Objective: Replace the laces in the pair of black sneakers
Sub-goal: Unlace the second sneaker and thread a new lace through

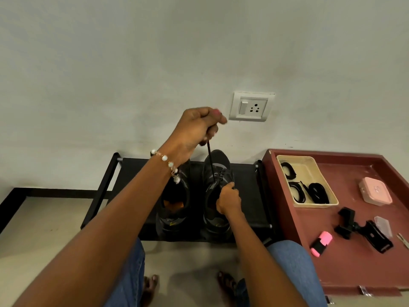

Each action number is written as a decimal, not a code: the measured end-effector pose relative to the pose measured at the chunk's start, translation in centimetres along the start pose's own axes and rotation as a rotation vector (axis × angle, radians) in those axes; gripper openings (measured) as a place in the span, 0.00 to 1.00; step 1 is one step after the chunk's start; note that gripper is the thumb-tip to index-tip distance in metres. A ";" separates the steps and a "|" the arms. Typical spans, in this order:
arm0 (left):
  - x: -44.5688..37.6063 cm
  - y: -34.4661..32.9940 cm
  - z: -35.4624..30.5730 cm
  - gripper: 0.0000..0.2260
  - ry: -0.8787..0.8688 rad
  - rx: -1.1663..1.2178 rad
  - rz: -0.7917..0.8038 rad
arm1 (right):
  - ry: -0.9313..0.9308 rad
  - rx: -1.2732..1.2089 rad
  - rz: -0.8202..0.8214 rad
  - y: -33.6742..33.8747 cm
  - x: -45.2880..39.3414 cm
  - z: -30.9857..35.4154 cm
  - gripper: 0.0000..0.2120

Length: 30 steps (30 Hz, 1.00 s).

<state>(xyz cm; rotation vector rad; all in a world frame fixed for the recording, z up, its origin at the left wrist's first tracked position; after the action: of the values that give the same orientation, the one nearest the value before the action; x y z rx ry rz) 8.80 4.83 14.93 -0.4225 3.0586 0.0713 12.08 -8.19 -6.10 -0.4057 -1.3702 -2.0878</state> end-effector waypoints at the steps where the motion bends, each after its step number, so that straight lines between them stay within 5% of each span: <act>1: 0.6 -0.1 1.0 0.13 0.033 -0.060 0.051 | -0.002 -0.008 0.001 0.0 -0.1 0.0 0.40; 6: 4.4 -0.7 9.2 0.22 0.444 -0.436 0.330 | -0.011 -0.003 0.031 0.4 -0.4 -0.1 0.37; 8: 4.4 -0.3 11.7 0.23 0.506 -0.665 0.343 | 0.024 -0.011 0.044 1.6 -0.2 0.0 0.28; 11: 2.6 0.9 12.6 0.24 0.455 -0.938 0.191 | 0.059 -0.019 0.071 3.9 0.2 0.4 0.17; 15: 0.6 1.5 11.2 0.22 0.255 -1.279 -0.083 | 0.063 -0.015 0.116 4.4 0.6 0.4 0.22; 19: -1.2 -0.3 13.7 0.08 0.176 -1.019 0.088 | 0.053 -0.024 0.137 4.1 0.3 0.2 0.23; 22: -1.3 -1.8 16.0 0.07 0.218 -1.077 0.227 | 0.025 -0.089 0.131 4.1 0.0 -0.3 0.20; 30: -1.0 -1.6 16.7 0.05 0.228 -0.983 0.145 | 0.038 -0.088 0.092 4.3 0.1 -0.3 0.18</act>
<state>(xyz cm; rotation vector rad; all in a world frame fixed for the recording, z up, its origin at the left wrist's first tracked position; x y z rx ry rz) 10.93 4.45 -1.70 -0.2280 3.0162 1.6468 14.75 -9.68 -3.13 -0.4548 -1.2179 -2.0748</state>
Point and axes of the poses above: each hand's wrist, its own x-axis away from the middle knuckle, its own y-axis out of the back of the hand, z = x × y, the point moved 7 cm from there along -x, towards the middle knuckle, and after that the axes turned 6 degrees about z, right-handed, at the moved point
